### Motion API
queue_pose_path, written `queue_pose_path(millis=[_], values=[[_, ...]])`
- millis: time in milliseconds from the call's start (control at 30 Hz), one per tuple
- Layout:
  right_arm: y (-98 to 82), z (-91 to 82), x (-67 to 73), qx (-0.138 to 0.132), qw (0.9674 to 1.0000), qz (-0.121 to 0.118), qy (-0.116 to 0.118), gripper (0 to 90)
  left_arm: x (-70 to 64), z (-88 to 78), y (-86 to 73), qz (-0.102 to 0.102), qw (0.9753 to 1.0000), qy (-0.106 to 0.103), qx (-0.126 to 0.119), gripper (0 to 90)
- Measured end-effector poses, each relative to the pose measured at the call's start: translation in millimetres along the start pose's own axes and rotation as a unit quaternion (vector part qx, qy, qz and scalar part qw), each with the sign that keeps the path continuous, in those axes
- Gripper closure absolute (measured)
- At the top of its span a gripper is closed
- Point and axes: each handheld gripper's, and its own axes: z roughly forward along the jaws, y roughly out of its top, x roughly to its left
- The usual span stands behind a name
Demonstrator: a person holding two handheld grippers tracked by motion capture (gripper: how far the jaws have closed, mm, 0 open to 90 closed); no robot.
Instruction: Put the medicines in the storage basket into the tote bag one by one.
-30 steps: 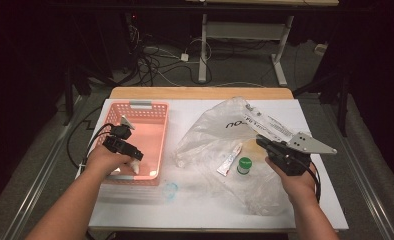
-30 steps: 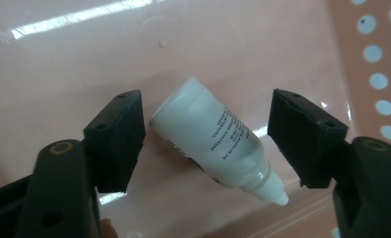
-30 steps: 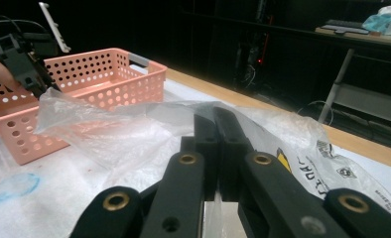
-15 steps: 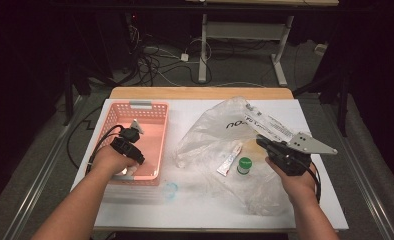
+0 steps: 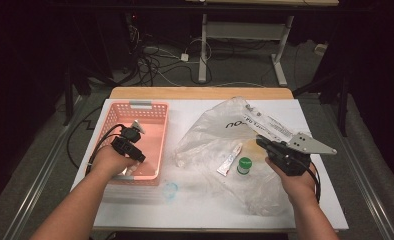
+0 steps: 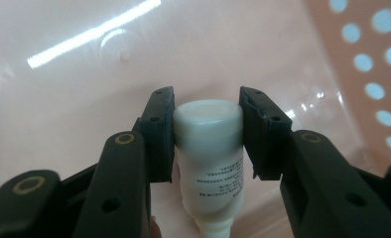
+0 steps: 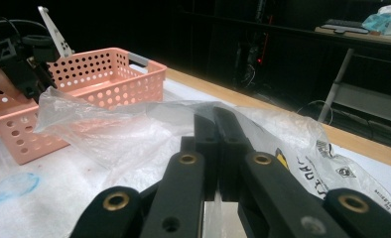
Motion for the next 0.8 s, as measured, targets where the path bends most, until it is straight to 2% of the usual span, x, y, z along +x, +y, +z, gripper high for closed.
queue_pose_path(millis=[167, 233, 400, 467, 600, 800], values=[[0.9, -0.9, 0.2, -0.002, 1.0, -0.002, -0.001, 90.0, -7.8, -6.7, -0.8, 0.018, 0.9988, -0.002, -0.046, 58.4], [0.9, -1.2, 0.1, -0.003, 1.0, 0.001, -0.002, 90.0, -12.1, -10.5, -1.8, 0.032, 0.9972, 0.0, -0.068, 58.4], [0.8, -0.9, 0.2, -0.003, 1.0, -0.001, -0.001, 90.0, -17.8, -20.2, -5.7, 0.034, 0.9923, -0.002, -0.119, 58.5], [1.0, -1.2, 0.3, -0.003, 1.0, -0.001, -0.001, 90.0, -18.8, -23.8, -8.0, 0.034, 0.9902, -0.009, -0.135, 58.5], [1.4, -2.6, 0.1, -0.004, 1.0, 0.001, -0.002, 90.0, -23.2, -34.2, -15.8, 0.034, 0.9836, -0.015, -0.177, 58.4], [0.8, -1.3, 0.4, -0.002, 1.0, -0.004, -0.002, 90.0, -27.8, -42.1, -30.4, 0.025, 0.9695, -0.02, -0.243, 58.4]])
